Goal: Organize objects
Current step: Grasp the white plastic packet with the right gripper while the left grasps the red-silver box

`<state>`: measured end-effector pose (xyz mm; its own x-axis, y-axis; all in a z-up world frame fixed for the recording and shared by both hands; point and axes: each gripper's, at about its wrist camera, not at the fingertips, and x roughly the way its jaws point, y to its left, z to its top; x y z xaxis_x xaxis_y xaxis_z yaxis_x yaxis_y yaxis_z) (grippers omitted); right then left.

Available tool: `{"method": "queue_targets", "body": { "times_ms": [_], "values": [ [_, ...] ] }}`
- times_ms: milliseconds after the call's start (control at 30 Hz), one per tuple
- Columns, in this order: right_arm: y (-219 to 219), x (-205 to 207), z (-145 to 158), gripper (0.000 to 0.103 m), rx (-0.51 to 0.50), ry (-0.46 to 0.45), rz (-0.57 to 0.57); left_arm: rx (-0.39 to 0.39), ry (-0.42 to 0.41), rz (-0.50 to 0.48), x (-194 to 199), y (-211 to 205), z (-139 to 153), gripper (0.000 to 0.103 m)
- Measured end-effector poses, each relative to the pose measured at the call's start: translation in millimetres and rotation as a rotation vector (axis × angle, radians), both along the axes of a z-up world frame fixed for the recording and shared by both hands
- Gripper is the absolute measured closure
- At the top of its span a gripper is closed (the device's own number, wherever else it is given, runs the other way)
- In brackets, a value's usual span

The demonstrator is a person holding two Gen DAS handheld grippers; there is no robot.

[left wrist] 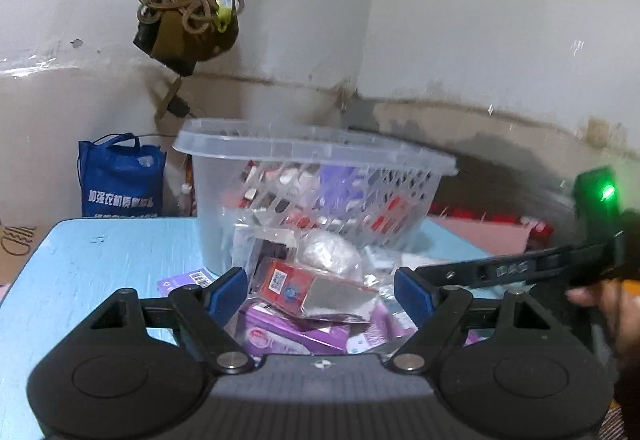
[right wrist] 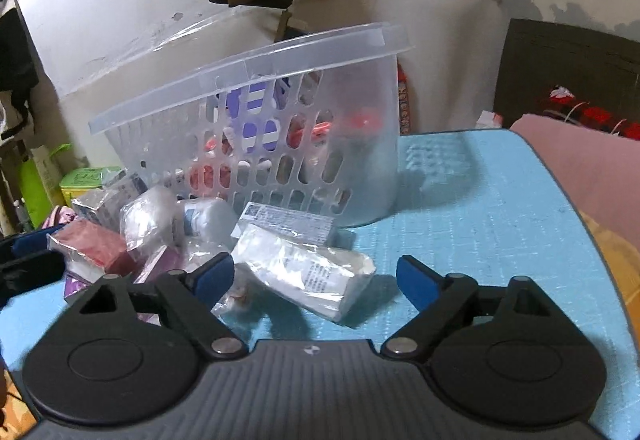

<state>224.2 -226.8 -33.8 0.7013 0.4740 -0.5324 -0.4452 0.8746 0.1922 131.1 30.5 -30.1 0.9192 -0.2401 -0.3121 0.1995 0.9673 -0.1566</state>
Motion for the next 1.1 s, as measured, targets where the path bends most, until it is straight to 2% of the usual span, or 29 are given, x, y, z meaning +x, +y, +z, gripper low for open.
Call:
{"method": "queue_targets", "body": {
  "times_ms": [133, 300, 333, 367, 400, 500, 833, 1100],
  "values": [
    [-2, 1, -2, 0.013, 0.022, 0.017, 0.012, 0.029, 0.021, 0.005, 8, -12, 0, 0.019],
    [0, 3, -3, 0.013, 0.024, 0.016, 0.025, 0.149, 0.011, 0.061, 8, -30, -1, 0.019],
    [0, 2, -3, 0.019, 0.027, 0.015, 0.027, 0.167, 0.007, 0.065, 7, -32, -2, 0.02],
    [-1, 1, -3, 0.025, 0.036, 0.008, 0.031, 0.176, 0.0, 0.07, 6, -33, -2, 0.026],
    [-1, 0, -2, 0.031, 0.045, 0.001, 0.033, 0.169, -0.006, 0.07, 4, -32, -1, 0.027],
    [-1, -4, -2, 0.031, 0.05, -0.016, 0.036, 0.103, -0.026, 0.052, -2, -24, -1, 0.027],
    [-7, -18, 3, 0.032, 0.081, -0.131, -0.013, -0.017, -0.093, 0.08, -15, 6, -2, 0.027],
    [-8, -22, 5, 0.032, 0.098, -0.198, -0.018, -0.179, -0.147, 0.062, -26, 28, -16, 0.027]
  ]
}}
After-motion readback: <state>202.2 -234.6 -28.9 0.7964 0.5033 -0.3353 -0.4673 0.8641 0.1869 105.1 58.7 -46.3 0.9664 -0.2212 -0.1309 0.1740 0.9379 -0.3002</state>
